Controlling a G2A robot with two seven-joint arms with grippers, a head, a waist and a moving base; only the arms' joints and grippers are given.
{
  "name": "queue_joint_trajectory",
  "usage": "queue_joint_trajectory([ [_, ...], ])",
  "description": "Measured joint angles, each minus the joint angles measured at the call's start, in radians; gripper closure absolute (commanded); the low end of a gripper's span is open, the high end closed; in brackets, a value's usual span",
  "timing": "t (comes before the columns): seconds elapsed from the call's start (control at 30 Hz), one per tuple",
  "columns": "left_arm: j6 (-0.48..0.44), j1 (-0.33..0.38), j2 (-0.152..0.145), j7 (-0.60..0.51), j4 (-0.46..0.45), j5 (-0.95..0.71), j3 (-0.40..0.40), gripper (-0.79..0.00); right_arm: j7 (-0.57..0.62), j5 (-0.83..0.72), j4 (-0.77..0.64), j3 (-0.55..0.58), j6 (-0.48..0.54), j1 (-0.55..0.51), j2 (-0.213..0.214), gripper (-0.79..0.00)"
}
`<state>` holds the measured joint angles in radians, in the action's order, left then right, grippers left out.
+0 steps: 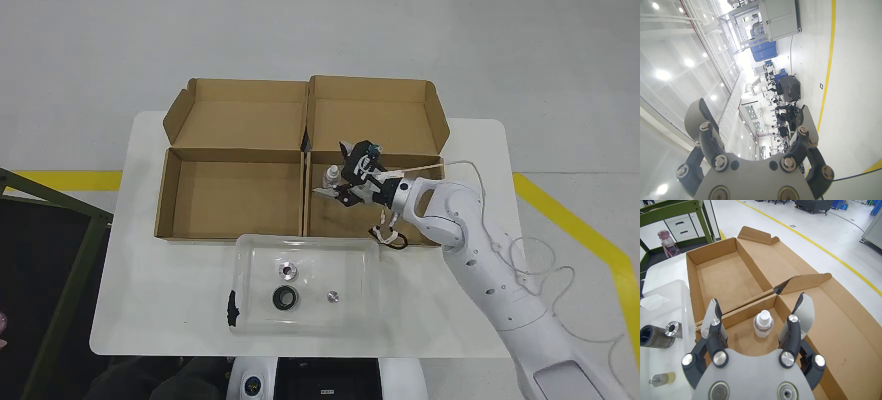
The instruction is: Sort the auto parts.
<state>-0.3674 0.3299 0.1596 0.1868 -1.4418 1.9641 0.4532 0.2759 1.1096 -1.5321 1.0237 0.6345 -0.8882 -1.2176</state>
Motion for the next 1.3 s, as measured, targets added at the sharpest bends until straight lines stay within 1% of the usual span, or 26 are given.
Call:
queue_joint_trajectory([
  [0.27,0.0,0.0,0.0,0.0,0.0,0.0,0.0,-0.785,0.043,0.025,-0.184,0.067,0.029,-0.097,0.024,-0.714],
  [0.4,0.0,0.0,0.0,0.0,0.0,0.0,0.0,-0.785,0.053,0.02,-0.27,0.09,0.04,-0.173,0.035,-0.711],
  [0.5,0.0,0.0,0.0,0.0,0.0,0.0,0.0,-0.785,0.063,0.035,-0.323,0.093,0.05,-0.225,0.042,-0.736],
  [0.63,0.0,0.0,0.0,0.0,0.0,0.0,0.0,-0.785,0.085,0.057,-0.37,0.09,0.077,-0.284,0.05,-0.763],
  [0.83,0.0,0.0,0.0,0.0,0.0,0.0,0.0,-0.785,0.117,0.085,-0.422,0.096,0.108,-0.351,0.063,-0.767],
  [0.97,0.0,0.0,0.0,0.0,0.0,0.0,0.0,-0.785,0.155,0.108,-0.452,0.101,0.134,-0.38,0.071,-0.785],
  [1.23,0.0,0.0,0.0,0.0,0.0,0.0,0.0,-0.785,0.22,0.15,-0.494,0.076,0.158,-0.424,0.082,-0.785],
  [1.27,0.0,0.0,0.0,0.0,0.0,0.0,0.0,-0.785,0.224,0.153,-0.496,0.07,0.16,-0.428,0.082,-0.767],
  [1.3,0.0,0.0,0.0,0.0,0.0,0.0,0.0,-0.785,0.229,0.157,-0.5,0.061,0.162,-0.433,0.083,-0.77],
])
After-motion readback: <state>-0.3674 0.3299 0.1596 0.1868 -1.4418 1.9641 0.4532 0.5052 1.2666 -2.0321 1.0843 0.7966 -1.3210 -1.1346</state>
